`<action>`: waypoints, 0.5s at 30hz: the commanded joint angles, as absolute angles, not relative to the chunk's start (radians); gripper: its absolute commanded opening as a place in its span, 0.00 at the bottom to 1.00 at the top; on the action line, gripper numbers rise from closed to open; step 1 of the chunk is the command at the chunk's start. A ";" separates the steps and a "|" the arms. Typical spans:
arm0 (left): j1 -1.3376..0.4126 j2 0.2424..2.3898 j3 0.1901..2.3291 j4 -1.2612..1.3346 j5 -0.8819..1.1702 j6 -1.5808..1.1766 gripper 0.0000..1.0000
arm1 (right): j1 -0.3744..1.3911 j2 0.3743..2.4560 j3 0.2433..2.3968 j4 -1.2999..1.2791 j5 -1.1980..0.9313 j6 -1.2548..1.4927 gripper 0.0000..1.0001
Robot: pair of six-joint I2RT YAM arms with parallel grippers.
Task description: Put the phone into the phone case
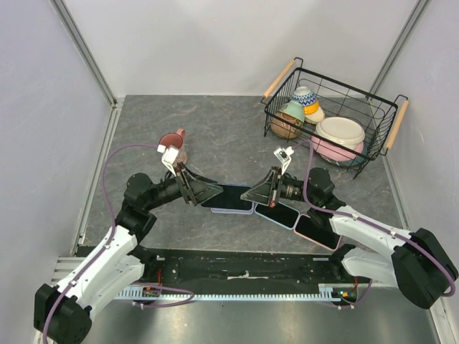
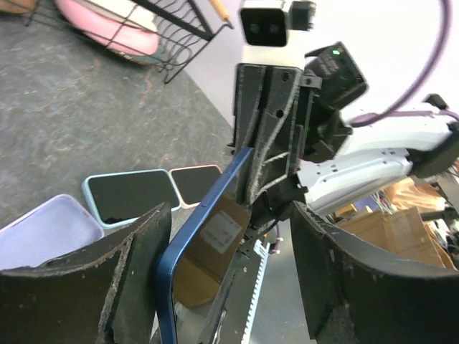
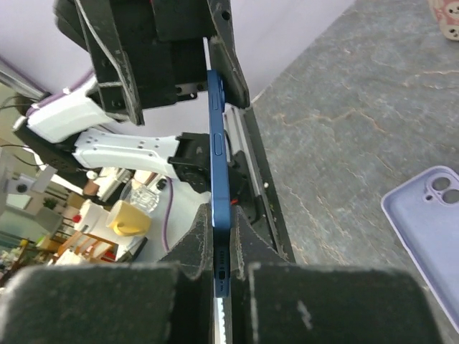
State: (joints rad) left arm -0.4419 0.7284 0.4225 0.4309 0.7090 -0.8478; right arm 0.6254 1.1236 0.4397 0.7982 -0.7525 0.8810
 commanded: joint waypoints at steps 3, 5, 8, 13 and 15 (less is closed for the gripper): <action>-0.440 0.730 0.613 0.020 0.546 -0.572 0.74 | 0.627 1.059 0.549 0.418 -0.623 0.655 0.00; -0.442 0.745 0.647 -0.154 0.383 -0.517 0.74 | 0.626 1.032 0.558 0.352 -0.548 0.609 0.00; -0.442 0.790 0.678 -0.285 0.198 -0.479 0.76 | 0.618 0.994 0.567 0.237 -0.442 0.568 0.00; -0.440 0.866 0.670 -0.334 0.121 -0.460 0.76 | 0.559 0.965 0.627 -0.018 -0.318 0.477 0.00; -0.440 0.890 0.669 -0.341 0.118 -0.457 0.76 | 0.546 0.948 0.684 -0.160 -0.194 0.410 0.00</action>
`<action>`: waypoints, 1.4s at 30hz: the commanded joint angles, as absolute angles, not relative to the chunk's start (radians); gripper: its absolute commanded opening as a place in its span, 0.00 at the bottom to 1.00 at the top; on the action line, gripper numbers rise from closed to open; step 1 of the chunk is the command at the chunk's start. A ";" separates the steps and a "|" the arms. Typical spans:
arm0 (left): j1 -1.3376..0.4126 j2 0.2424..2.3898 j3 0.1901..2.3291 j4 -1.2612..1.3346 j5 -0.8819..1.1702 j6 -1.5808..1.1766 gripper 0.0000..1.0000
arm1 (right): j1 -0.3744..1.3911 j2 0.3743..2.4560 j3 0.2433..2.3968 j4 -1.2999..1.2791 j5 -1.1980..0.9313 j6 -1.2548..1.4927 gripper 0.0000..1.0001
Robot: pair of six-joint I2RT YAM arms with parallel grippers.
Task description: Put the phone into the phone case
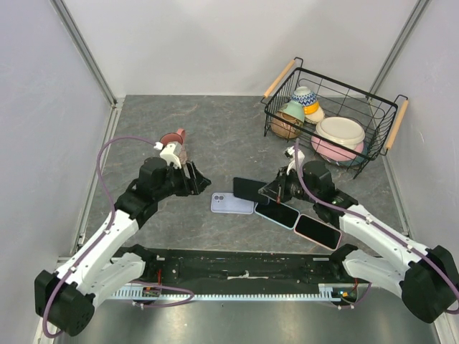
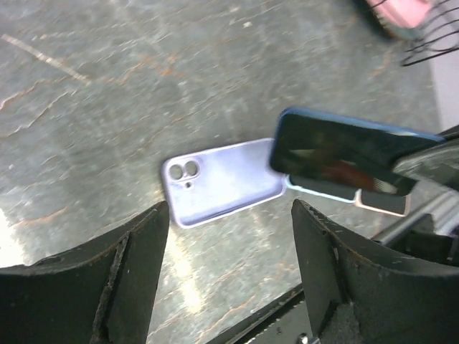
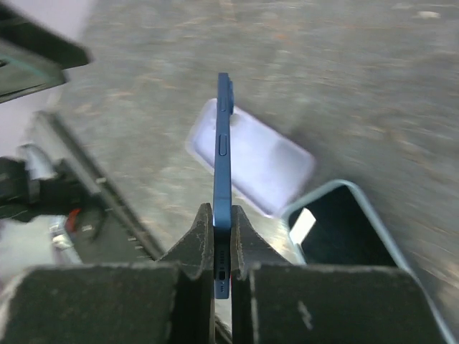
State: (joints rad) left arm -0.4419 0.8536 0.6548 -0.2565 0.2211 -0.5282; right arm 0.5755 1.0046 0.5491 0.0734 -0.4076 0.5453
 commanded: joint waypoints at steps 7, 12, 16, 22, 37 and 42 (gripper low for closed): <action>-0.440 0.966 0.657 -0.310 0.135 -0.460 0.76 | 0.523 0.881 0.801 -0.337 -0.017 0.325 0.00; -0.442 1.002 0.646 -0.281 0.202 -0.469 0.76 | 0.523 0.899 0.796 -0.324 -0.087 0.353 0.00; -0.442 1.017 0.620 -0.258 0.250 -0.492 0.76 | 0.523 0.929 0.769 -0.266 -0.188 0.391 0.00; -0.440 1.040 0.549 -0.192 0.337 -0.552 0.76 | 0.523 0.986 0.726 -0.161 -0.322 0.474 0.00; -0.442 1.123 0.554 -0.221 0.327 -0.587 0.74 | 0.509 1.311 0.856 -0.023 -0.552 0.600 0.00; -0.440 1.112 0.528 -0.176 0.325 -0.643 0.71 | 0.502 1.426 0.847 0.069 -0.661 0.679 0.00</action>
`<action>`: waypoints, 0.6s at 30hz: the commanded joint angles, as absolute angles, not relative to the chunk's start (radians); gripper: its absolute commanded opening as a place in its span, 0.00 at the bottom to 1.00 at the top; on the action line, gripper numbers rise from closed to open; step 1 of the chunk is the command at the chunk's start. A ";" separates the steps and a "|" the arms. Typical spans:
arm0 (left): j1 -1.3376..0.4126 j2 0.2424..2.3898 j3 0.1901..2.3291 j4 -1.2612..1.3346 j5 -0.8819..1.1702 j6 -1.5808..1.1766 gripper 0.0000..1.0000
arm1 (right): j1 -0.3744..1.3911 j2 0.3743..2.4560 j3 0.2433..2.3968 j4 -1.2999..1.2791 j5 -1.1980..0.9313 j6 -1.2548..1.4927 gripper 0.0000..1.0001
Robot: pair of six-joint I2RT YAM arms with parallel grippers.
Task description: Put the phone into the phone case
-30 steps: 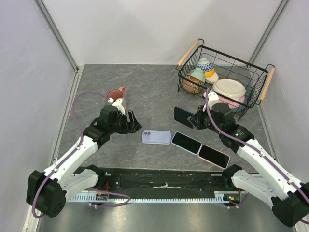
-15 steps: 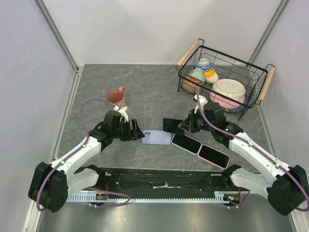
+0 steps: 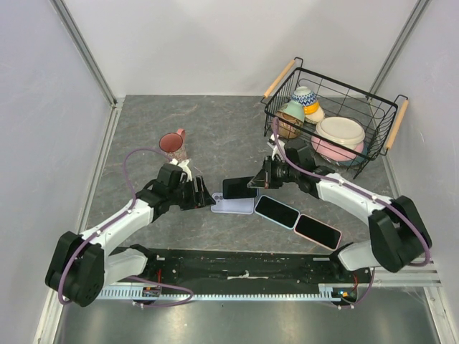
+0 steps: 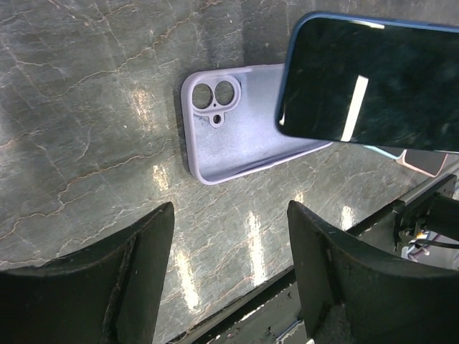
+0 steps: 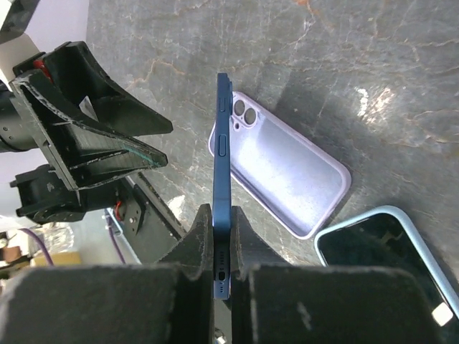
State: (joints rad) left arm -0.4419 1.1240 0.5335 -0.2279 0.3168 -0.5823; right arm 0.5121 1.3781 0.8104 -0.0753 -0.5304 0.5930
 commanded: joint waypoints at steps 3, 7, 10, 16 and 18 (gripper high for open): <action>-0.442 1.080 0.522 -0.178 0.304 -0.637 0.70 | 0.494 1.451 0.857 0.109 -0.676 0.721 0.00; -0.440 1.042 0.575 -0.244 0.246 -0.583 0.70 | 0.480 1.488 0.896 0.117 -0.704 0.752 0.00; -0.442 1.034 0.606 -0.276 0.210 -0.543 0.71 | 0.468 1.508 0.920 0.114 -0.715 0.775 0.00; -0.442 1.081 0.630 -0.282 0.195 -0.520 0.70 | 0.463 1.552 0.954 0.061 -0.735 0.784 0.00; -0.442 1.091 0.634 -0.281 0.195 -0.519 0.70 | 0.463 1.566 0.942 0.055 -0.744 0.785 0.00</action>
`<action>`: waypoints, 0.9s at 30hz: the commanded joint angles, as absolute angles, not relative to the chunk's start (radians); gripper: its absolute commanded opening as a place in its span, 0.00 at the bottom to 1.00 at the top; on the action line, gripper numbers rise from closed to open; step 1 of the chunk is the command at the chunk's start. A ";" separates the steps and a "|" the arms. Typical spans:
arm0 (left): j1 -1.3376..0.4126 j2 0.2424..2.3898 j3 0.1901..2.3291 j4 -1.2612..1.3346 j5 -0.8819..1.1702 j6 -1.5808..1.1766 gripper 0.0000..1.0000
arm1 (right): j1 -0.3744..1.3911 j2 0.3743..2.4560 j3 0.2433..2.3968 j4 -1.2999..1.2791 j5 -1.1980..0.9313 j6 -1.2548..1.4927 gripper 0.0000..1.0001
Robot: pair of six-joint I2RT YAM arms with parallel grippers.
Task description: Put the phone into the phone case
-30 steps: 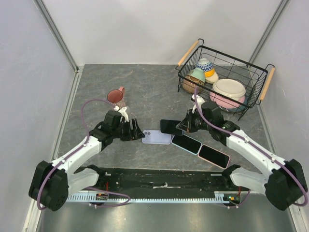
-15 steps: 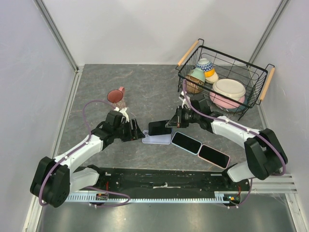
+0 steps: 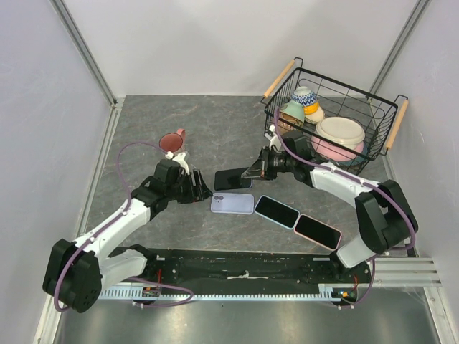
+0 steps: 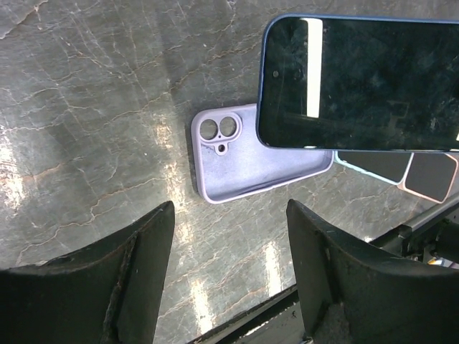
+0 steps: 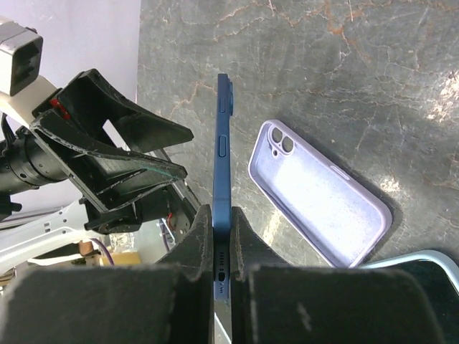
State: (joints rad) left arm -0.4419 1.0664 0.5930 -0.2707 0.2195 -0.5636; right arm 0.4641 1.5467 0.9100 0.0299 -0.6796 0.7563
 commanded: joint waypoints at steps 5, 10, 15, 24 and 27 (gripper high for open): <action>-0.442 1.089 0.643 -0.310 0.166 -0.505 0.70 | 0.463 1.588 0.908 0.041 -0.756 0.798 0.00; -0.442 1.086 0.640 -0.314 0.163 -0.497 0.70 | 0.465 1.598 0.873 0.048 -0.750 0.799 0.00; -0.440 1.121 0.649 -0.316 0.173 -0.497 0.70 | 0.465 1.618 0.819 0.078 -0.755 0.818 0.00; -0.440 1.134 0.640 -0.299 0.189 -0.518 0.70 | 0.469 1.631 0.761 0.166 -0.758 0.871 0.00; -0.442 1.143 0.627 -0.282 0.196 -0.525 0.70 | 0.471 1.649 0.749 0.184 -0.755 0.879 0.00</action>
